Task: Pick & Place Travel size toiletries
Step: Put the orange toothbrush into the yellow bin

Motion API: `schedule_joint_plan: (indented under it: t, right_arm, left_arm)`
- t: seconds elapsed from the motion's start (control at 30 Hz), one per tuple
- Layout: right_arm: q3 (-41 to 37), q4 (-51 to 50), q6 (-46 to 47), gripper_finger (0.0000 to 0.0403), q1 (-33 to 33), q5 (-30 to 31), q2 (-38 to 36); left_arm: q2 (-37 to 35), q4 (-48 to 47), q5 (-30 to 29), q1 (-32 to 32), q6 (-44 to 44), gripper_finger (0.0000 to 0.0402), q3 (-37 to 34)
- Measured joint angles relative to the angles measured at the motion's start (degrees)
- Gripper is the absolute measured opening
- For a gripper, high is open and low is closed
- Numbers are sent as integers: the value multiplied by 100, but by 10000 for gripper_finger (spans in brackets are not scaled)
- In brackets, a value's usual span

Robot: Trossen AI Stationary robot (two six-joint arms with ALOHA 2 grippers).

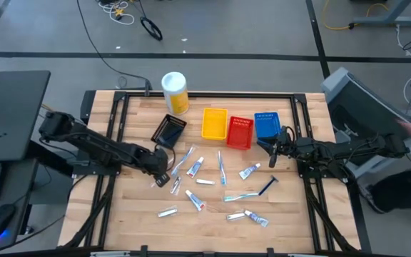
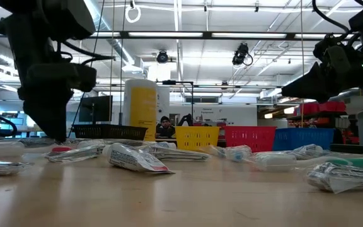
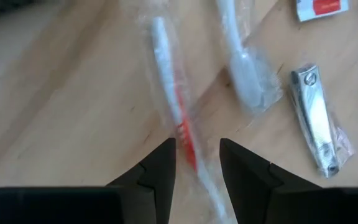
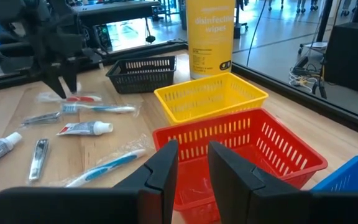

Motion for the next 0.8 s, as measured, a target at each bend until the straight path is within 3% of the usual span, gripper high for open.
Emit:
schedule_joint_plan:
  t: [0.33,0.8]
  right_arm:
    - [0,-11,2,99,0,0,52]
    - [0,-11,95,99,2,-165,107]
  left_arm:
    - [527,38,-26,-44,17,127,24]
    - [579,-47,-181,-42,-26,46,268]
